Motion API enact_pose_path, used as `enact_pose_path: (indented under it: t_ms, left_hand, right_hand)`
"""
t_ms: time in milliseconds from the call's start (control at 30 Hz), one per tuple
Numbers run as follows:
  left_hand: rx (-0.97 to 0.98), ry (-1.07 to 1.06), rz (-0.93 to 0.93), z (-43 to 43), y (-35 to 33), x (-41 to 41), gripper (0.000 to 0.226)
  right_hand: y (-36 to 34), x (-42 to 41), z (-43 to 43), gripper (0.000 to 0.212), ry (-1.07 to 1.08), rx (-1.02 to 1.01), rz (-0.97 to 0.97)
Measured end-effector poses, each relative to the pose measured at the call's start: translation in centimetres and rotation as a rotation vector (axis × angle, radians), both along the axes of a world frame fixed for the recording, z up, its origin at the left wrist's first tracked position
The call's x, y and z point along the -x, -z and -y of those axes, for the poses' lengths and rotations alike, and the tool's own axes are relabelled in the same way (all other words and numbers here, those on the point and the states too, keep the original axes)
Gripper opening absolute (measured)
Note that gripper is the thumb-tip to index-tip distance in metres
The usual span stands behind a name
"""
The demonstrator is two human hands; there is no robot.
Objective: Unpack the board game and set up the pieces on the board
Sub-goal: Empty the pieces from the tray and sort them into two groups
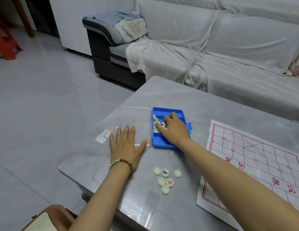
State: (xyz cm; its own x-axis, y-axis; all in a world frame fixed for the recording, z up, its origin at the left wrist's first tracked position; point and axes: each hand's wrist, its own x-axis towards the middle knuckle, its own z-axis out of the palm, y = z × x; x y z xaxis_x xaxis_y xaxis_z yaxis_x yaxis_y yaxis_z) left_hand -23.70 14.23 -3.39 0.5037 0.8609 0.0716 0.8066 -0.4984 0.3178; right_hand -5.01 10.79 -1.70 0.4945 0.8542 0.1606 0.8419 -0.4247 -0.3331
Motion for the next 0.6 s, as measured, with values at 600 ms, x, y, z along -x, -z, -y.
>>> enact_pose_path:
  t_ms: [600]
  left_hand:
    - [-0.023,-0.001,0.001,-0.1,0.3,-0.1,0.067]
  right_hand:
    - [-0.1,-1.1,0.7,0.038,-0.086,-0.055,-0.065]
